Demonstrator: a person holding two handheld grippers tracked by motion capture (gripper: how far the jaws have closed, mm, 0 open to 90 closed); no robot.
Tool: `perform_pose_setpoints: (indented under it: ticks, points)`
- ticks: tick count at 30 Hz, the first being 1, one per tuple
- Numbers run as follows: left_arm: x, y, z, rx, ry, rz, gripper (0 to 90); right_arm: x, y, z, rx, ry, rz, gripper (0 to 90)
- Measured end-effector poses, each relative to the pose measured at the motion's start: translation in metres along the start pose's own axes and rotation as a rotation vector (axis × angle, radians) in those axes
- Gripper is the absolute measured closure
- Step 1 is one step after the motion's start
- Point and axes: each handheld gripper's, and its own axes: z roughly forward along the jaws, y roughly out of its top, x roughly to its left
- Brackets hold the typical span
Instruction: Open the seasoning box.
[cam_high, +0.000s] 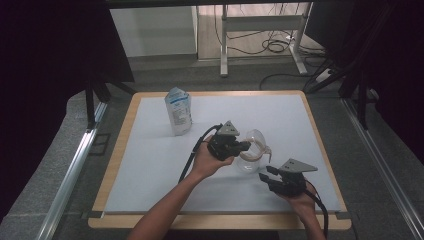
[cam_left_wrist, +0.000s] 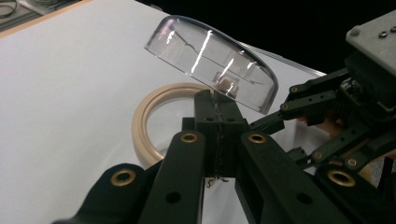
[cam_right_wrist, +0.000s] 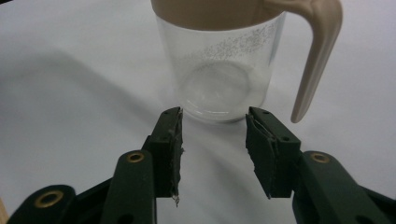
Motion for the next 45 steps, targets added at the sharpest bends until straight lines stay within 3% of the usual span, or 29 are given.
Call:
perform_pose_setpoints:
  ticks: [12,17,24,28,35,45]
  points:
    - [-0.012,0.018,0.015,0.011,-0.026,0.023,90.0,0.007,-0.003,0.008,0.010,0.031,-0.018,52.4]
    - [-0.022,0.032,0.024,0.023,-0.043,0.063,90.0,0.009,-0.003,0.011,0.016,0.038,-0.021,52.2]
    - [-0.030,0.040,0.035,0.029,-0.061,0.082,90.0,0.008,-0.004,0.010,0.016,0.048,-0.032,51.8]
    - [-0.027,0.034,0.028,0.016,-0.057,0.067,90.0,0.009,-0.004,0.009,0.013,0.048,-0.033,51.7]
    - [-0.017,0.019,0.003,-0.024,-0.029,0.047,89.8,0.012,-0.003,0.011,0.016,0.047,-0.034,51.1]
    - [0.003,-0.013,-0.027,-0.069,0.030,-0.023,83.6,0.019,0.000,0.014,0.007,0.066,-0.045,49.9]
